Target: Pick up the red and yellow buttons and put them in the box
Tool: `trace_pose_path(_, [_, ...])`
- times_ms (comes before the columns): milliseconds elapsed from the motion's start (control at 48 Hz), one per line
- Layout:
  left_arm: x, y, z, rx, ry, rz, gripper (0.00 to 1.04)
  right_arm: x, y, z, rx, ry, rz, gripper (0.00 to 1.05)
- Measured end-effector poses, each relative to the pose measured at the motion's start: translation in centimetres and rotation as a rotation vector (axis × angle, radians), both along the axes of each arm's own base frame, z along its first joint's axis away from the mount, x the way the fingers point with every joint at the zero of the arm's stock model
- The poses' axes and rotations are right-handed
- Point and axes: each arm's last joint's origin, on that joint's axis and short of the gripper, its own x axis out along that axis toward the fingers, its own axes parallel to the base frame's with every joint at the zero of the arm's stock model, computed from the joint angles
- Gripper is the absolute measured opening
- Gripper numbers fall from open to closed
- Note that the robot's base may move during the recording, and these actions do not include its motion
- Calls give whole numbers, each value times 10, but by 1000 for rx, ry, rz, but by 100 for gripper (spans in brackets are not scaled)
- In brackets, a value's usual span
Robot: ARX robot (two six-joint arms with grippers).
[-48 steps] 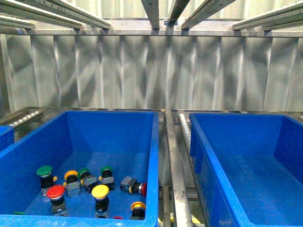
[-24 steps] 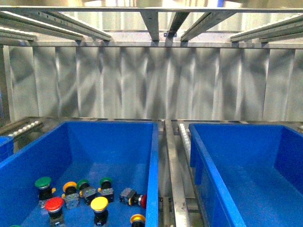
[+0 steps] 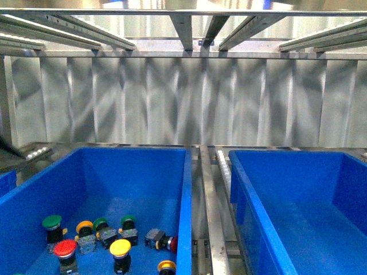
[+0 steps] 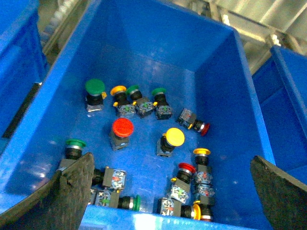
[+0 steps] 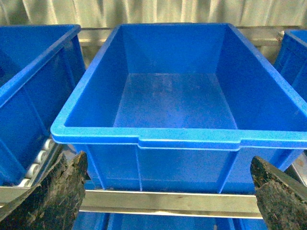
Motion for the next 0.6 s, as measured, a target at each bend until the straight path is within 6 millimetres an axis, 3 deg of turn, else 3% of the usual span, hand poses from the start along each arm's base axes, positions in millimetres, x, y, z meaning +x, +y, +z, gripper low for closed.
trace_pose_path(188, [58, -37, 3, 42, 129, -11, 97, 0, 0, 0, 0, 0, 0, 98])
trace_pose_path(292, [78, -50, -4, 71, 201, 3, 97, 0, 0, 0, 0, 0, 0, 98])
trace_pose_path(459, [124, -76, -29, 161, 313, 44, 97, 0, 0, 0, 0, 0, 0, 98])
trace_pose_path(604, [148, -87, -46, 253, 355, 91, 97, 0, 0, 0, 0, 0, 0, 98])
